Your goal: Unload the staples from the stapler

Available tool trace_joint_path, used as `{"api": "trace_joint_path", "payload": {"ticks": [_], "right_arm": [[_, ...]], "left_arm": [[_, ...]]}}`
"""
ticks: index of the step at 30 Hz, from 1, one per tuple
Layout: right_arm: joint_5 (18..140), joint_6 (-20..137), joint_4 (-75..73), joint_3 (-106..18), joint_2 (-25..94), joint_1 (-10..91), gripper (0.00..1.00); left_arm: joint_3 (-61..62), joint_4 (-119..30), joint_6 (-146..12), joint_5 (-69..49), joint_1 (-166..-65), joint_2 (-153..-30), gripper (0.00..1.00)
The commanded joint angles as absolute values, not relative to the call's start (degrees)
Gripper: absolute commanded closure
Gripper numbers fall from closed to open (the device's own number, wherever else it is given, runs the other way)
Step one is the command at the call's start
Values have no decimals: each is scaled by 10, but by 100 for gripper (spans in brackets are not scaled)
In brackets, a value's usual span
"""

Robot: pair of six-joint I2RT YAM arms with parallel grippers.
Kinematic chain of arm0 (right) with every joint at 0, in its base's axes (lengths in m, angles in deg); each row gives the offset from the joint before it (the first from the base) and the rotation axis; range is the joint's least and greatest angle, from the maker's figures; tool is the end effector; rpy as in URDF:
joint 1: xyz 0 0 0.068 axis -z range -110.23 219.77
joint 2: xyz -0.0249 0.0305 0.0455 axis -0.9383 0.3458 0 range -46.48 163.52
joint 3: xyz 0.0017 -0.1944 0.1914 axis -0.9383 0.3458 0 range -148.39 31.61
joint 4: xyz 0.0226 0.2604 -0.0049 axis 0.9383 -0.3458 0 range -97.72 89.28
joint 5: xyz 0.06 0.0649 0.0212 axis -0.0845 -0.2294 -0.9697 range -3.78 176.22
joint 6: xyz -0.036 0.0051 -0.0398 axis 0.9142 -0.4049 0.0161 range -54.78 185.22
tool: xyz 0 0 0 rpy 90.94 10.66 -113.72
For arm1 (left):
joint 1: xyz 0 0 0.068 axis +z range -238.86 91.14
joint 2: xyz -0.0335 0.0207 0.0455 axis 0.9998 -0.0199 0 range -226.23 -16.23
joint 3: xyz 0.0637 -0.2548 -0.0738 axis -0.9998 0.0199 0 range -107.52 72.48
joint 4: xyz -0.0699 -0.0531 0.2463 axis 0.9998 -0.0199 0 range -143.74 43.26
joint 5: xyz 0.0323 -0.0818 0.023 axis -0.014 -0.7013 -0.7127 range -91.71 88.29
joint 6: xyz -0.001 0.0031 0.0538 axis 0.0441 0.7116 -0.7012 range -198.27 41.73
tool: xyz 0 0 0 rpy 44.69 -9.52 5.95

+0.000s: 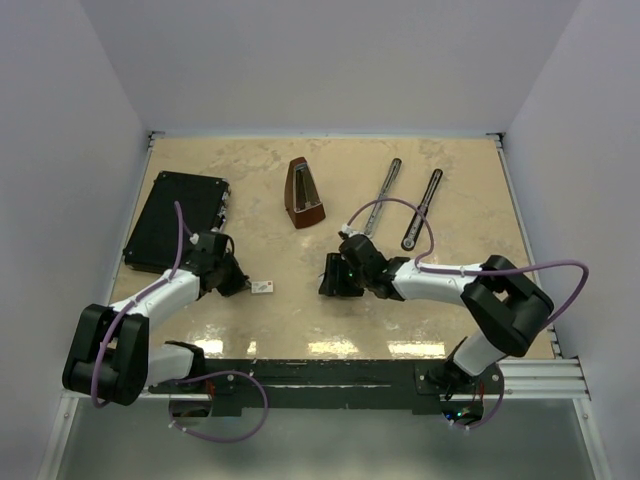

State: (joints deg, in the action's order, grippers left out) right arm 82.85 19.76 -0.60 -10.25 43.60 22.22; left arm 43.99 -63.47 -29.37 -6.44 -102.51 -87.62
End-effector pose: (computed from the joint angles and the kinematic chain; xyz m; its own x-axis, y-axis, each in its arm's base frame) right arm 0.2018 0.2239 0.1533 -0.8962 0.0743 -0.4373 -0.1772 0.8437 0.5067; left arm 0.2048 -0.0527 0.1465 -0.7589 -0.5886 -0.2788 -0.4505 0.7836 -0.4278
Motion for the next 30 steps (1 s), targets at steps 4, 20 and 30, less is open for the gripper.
{"api": "trace_joint_path", "payload": {"ticks": [4,20,30], "right_arm": [[875,208,-38,-138,449,220,40],[945,473,-199,-270,462,213,32],[868,577,-157,-290,491,213,31]], "left_arm": [[459,-663,-298,-61,-1034,-890,100],[392,-694,-356,-81,-1033,-880,100],[324,-755,-404,-50,-1020,-879,88]]}}
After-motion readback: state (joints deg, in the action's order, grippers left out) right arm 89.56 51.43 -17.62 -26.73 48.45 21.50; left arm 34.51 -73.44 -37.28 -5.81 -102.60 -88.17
